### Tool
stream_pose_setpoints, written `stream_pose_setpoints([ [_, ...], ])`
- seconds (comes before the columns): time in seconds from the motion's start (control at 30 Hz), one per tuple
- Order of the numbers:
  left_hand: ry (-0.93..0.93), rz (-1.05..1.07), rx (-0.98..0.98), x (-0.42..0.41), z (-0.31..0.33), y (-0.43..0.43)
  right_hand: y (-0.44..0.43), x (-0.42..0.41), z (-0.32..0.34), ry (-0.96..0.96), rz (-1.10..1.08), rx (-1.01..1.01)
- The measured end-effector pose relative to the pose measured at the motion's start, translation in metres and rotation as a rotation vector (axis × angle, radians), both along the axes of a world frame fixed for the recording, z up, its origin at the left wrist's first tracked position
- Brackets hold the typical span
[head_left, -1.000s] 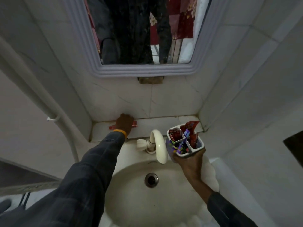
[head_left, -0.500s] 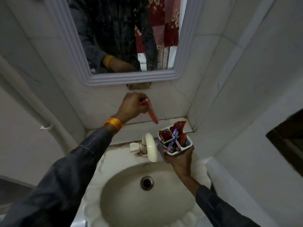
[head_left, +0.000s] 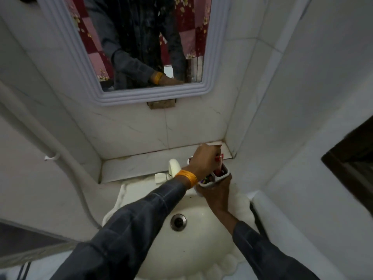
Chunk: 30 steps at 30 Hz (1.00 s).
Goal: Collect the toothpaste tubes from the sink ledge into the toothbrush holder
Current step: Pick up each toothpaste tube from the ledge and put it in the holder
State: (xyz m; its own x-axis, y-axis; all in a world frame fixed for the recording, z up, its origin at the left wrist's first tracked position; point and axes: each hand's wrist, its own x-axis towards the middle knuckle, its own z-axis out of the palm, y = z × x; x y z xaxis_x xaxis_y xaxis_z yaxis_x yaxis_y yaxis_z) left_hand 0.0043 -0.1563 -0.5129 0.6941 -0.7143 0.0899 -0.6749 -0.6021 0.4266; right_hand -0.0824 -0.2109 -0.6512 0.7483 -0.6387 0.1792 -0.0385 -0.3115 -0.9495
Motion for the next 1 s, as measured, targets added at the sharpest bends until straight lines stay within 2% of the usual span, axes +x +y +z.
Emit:
stream_pose_setpoints([
  [0.1, -0.006, -0.009, 0.110, -0.008, -0.017, -0.006, 0.002, -0.004, 0.002, 0.018, 0.015, -0.047],
  [0.2, -0.093, -0.023, 0.187, -0.007, -0.018, -0.013, 0.002, -0.003, 0.001, 0.005, 0.001, -0.108],
  [0.4, -0.123, -0.002, 0.248, -0.008, -0.016, -0.020, 0.000, -0.002, -0.016, 0.100, -0.001, -0.047],
  [0.53, -0.037, -0.033, 0.227, -0.002, -0.018, -0.010, -0.001, -0.001, -0.004, 0.110, -0.009, -0.009],
  [0.63, -0.001, 0.026, 0.049, 0.015, -0.010, 0.010, -0.009, 0.004, 0.003, 0.084, -0.054, 0.050],
  [0.77, -0.221, 0.209, -0.143, 0.057, 0.006, 0.039, -0.020, 0.017, 0.020, 0.089, -0.134, 0.140],
  [0.83, -0.291, 0.236, -0.118, 0.076, 0.010, 0.049, -0.032, 0.031, 0.035, 0.069, -0.162, 0.128],
  [1.0, -0.290, 0.245, 0.037, 0.096, 0.001, 0.058, -0.065, 0.074, 0.053, 0.035, -0.221, 0.098],
])
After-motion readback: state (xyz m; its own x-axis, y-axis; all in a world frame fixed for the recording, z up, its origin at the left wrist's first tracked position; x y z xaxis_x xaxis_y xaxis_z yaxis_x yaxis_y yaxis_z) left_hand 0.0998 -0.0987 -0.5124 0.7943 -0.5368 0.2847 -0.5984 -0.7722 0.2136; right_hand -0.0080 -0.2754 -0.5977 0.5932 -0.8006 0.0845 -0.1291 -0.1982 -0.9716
